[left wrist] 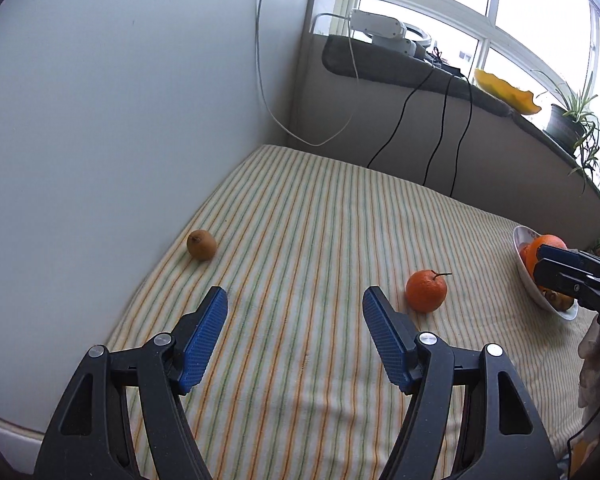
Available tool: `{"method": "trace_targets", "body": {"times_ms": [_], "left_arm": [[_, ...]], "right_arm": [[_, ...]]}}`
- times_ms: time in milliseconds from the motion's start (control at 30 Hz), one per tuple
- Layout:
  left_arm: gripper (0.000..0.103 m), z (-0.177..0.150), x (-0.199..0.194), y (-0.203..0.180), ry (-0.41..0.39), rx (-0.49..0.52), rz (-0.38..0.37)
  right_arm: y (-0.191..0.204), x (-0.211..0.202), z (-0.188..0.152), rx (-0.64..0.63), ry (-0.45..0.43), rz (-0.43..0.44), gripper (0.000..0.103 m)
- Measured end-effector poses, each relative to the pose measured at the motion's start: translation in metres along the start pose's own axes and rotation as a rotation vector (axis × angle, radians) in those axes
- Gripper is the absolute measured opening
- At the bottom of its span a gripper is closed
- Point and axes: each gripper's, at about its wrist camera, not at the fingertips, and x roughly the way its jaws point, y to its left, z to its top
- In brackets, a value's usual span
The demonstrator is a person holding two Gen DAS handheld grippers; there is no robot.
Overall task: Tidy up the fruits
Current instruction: 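Withdraw both tools and move them toward the loose tangerine and kiwi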
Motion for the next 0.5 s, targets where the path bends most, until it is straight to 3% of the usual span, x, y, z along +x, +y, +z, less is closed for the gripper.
{"method": "trace_targets", "body": {"times_ms": [67, 500], "left_arm": [[0.069, -0.001, 0.001, 0.008, 0.001, -0.019, 0.009], [0.038, 0.006, 0.027, 0.026, 0.03, -0.054, 0.066]], "right_arm": [[0.006, 0.01, 0.0, -0.018, 0.021, 0.011, 0.084], [0.029, 0.054, -0.002, -0.063, 0.101, 0.063, 0.069]]}}
